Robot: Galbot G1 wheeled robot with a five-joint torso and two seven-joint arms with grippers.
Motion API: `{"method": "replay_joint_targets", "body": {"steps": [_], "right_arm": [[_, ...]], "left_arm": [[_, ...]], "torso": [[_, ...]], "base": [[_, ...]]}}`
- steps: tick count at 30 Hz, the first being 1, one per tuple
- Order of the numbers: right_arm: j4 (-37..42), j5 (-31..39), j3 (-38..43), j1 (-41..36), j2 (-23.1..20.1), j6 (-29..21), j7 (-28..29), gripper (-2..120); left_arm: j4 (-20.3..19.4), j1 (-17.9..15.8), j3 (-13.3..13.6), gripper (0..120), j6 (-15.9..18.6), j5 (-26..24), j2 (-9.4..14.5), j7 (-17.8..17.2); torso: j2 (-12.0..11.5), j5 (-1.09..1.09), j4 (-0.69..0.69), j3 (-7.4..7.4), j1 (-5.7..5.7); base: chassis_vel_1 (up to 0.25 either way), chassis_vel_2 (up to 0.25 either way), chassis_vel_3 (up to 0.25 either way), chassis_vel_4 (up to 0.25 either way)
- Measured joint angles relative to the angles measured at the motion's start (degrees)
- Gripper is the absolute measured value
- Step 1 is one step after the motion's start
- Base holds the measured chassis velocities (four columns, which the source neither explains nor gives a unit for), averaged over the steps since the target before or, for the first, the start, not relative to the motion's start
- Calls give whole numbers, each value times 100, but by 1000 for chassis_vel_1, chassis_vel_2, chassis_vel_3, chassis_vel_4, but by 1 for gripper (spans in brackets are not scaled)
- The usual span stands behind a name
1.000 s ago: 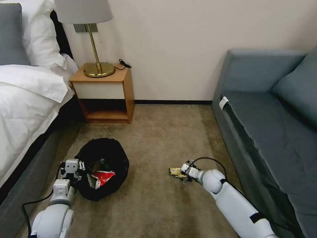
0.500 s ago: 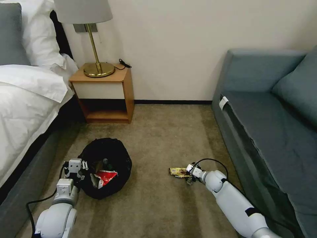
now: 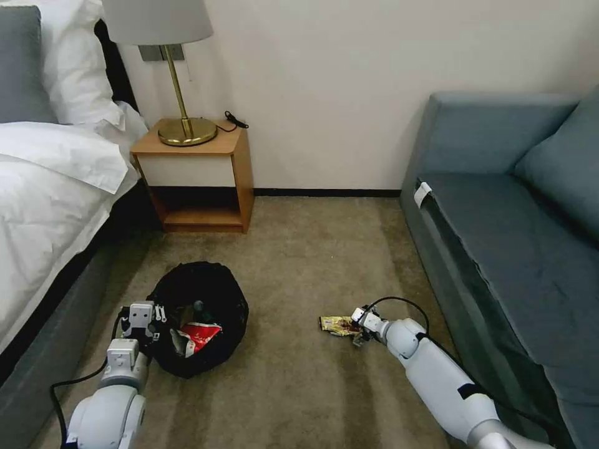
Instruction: Pick up the trash bin, then pick up the garbage on the floor and place it into the trash bin.
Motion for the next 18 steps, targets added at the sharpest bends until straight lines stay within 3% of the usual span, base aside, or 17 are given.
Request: {"method": "replay_joint_targets", "body": {"steps": [18], "right_arm": [[-345, -63, 15, 193, 69, 140, 61, 100]], "left_arm": [[37, -26, 53, 0, -7, 20, -61, 3]], "torso": [[0, 0, 0, 0, 0]], "base": [[0, 0, 0, 0]]}}
